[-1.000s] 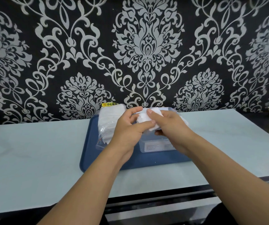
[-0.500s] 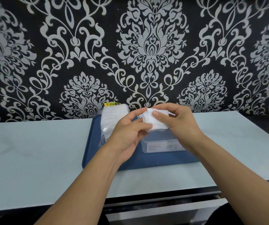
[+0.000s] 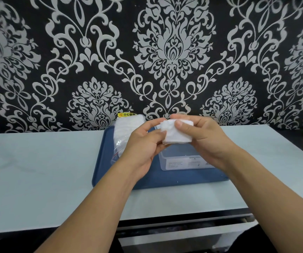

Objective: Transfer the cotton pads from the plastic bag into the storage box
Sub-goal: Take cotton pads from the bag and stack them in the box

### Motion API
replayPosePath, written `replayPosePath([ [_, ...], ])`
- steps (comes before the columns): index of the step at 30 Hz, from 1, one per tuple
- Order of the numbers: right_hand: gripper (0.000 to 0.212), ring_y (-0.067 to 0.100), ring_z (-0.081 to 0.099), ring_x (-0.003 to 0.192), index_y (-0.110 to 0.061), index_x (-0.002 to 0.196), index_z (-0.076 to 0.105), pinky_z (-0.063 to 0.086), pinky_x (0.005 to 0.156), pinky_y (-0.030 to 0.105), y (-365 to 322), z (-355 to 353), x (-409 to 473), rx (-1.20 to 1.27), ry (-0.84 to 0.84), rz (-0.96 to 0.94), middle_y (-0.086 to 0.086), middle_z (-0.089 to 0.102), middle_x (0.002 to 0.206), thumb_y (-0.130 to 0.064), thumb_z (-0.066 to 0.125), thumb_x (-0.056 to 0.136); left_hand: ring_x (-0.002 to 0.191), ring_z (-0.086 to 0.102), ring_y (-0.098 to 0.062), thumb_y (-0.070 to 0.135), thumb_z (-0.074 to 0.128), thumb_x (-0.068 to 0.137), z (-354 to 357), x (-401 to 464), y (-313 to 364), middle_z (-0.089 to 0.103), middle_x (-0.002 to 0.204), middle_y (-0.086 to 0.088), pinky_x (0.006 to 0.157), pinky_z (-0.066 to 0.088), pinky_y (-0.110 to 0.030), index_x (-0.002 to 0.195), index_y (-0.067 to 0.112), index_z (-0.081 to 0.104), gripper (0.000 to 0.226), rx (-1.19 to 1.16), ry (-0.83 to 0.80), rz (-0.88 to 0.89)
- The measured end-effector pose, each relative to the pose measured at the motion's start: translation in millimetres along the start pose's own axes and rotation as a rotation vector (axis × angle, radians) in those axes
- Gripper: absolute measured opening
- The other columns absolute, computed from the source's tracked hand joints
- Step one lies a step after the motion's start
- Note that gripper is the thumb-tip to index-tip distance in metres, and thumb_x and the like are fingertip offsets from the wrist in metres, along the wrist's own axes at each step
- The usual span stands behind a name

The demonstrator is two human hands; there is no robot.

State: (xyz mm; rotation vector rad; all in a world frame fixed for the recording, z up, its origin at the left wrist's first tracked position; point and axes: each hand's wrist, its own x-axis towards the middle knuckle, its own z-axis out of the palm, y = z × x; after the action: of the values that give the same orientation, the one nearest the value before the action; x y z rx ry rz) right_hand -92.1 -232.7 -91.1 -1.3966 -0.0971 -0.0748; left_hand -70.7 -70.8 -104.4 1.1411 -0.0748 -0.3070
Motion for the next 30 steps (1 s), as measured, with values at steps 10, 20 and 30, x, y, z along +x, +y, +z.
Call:
replayPosePath([
  [10, 0.01, 0.016, 0.067, 0.076, -0.005, 0.091, 0.077, 0.056, 0.068, 0.024, 7, 6, 1, -0.187, 0.09, -0.138, 0.013, 0.074, 0.086, -0.004, 0.076, 0.081, 0.101, 0.073, -0.021, -0.007, 0.059, 0.093, -1, -4, 0, 0.077, 0.108, -0.011, 0.086, 0.06, -0.03, 0.122, 0.013, 0.063, 0.036, 0.03, -0.094, 0.032],
  [20, 0.02, 0.018, 0.069, 0.089, -0.007, 0.104, 0.075, 0.058, 0.078, 0.03, 10, 4, 3, -0.156, 0.061, -0.208, 0.011, 0.075, 0.1, -0.003, 0.073, 0.084, 0.097, 0.073, -0.022, 0.002, 0.052, 0.1, -3, -5, 3, 0.076, 0.105, -0.009, 0.088, 0.06, -0.036, 0.118, 0.016, 0.068, 0.028, -0.089, -0.121, 0.008],
  [30, 0.02, 0.019, 0.065, 0.086, -0.007, 0.103, 0.069, 0.055, 0.075, 0.03, 15, 13, 7, 0.106, 0.014, -0.078, 0.011, 0.07, 0.095, -0.016, 0.066, 0.085, 0.089, 0.073, -0.017, 0.0, 0.052, 0.1, -7, -4, 4, 0.074, 0.106, -0.013, 0.073, 0.061, -0.026, 0.118, 0.015, 0.066, 0.028, -0.08, -0.125, 0.039],
])
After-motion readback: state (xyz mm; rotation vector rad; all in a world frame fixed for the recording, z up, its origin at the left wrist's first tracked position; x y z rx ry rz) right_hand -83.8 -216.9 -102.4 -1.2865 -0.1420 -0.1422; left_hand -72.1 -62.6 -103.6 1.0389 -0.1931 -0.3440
